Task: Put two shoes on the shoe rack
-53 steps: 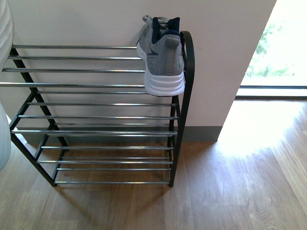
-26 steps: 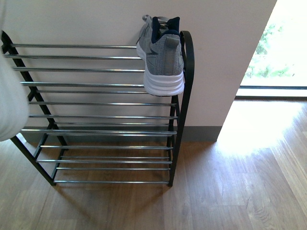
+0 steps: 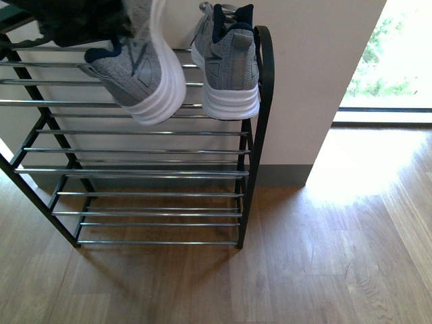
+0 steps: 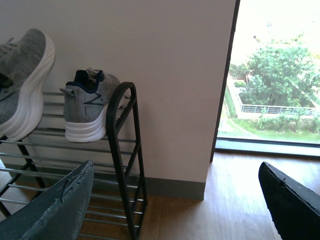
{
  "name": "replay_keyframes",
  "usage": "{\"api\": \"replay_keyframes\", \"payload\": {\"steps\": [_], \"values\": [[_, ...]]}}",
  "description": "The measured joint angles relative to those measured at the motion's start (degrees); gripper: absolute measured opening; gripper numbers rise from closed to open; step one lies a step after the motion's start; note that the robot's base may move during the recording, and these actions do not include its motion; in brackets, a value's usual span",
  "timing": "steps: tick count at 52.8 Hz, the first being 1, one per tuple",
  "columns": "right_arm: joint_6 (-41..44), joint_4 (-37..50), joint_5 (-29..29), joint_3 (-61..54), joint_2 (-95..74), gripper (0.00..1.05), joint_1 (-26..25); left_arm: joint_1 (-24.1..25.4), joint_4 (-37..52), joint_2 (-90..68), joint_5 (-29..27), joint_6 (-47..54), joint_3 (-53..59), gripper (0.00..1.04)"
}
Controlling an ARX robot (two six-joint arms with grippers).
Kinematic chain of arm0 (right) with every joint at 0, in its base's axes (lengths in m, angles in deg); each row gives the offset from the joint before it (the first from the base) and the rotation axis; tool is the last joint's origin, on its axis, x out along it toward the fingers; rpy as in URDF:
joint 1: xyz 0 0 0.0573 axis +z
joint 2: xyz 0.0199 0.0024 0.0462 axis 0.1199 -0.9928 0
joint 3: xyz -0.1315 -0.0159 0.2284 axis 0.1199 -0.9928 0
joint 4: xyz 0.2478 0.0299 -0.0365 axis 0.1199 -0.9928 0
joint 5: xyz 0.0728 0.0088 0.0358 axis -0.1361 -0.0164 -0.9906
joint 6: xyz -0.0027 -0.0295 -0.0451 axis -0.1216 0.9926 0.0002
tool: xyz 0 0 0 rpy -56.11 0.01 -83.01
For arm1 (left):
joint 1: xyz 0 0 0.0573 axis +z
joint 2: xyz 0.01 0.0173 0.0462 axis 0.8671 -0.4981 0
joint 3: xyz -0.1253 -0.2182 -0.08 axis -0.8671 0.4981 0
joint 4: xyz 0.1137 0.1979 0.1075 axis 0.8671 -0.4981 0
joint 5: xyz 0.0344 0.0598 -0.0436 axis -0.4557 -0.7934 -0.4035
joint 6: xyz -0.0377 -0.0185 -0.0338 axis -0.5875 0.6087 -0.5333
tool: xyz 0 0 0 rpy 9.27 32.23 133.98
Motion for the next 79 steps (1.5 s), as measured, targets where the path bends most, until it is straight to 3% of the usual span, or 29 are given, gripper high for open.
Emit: {"api": "replay_keyframes", "payload": {"steps": [39,59,67,79], "values": [[0.0,0.0,0.0,0.0,0.0,0.96,0.0,0.8,-8.8,-13.7,0.9,2.5,-16.7,0.02],[0.0,0.0,0.0,0.0,0.0,0.96,0.0,0.1,-9.5,-14.3,-1.2,2.9,-20.2,0.63],[0.0,0.0,0.0,0.0,0.0,0.96,0.0,-0.8,-5.6,-8.4,-5.2,4.2,-15.7,0.96],[0.0,0.0,0.0,0.0,0.0,0.96,0.0,-5.0,4.1,8.1,-17.7,8.5,-1.2,0.95]]}}
